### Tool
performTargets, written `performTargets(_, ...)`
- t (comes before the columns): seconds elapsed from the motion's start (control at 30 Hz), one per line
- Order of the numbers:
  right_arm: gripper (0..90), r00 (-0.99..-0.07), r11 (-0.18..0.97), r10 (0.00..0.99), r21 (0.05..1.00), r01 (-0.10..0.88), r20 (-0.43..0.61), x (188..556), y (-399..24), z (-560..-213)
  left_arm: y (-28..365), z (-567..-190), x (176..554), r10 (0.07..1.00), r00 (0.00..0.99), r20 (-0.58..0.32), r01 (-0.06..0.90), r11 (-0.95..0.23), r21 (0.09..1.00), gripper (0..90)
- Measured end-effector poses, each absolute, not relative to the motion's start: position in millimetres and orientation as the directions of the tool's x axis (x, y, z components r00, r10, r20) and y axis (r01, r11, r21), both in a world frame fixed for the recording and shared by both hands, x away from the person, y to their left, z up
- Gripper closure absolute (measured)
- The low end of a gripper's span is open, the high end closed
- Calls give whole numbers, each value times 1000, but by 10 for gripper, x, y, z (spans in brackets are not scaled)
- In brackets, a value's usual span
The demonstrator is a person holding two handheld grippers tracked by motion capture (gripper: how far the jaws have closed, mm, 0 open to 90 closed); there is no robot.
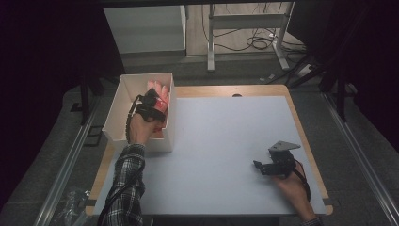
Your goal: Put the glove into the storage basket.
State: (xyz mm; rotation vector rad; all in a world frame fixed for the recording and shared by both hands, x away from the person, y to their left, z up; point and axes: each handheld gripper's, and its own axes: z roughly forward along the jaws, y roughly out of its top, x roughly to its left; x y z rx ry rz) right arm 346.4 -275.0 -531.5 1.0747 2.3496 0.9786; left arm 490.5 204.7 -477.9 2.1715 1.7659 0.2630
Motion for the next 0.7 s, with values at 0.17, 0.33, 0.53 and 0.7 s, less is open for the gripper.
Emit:
performTargets(0.17,167,-637,467,769,725,507,-49,3464,-2751,-5315,2016,-4818,4933,973,219,-76,926,-183,331,318)
performTargets(0.33,167,-637,466,769,725,507,-49,3464,-2750,-5315,2025,-4834,4945,969,232,-80,935,-200,293,219)
performTargets(0.53,167,-637,466,769,725,507,-49,3464,-2750,-5315,2069,-4802,4911,967,232,-106,932,-189,310,154)
performTargets(0.7,167,-637,467,769,725,507,-49,3464,-2750,-5315,2091,-4725,4871,963,238,-128,925,-184,332,117)
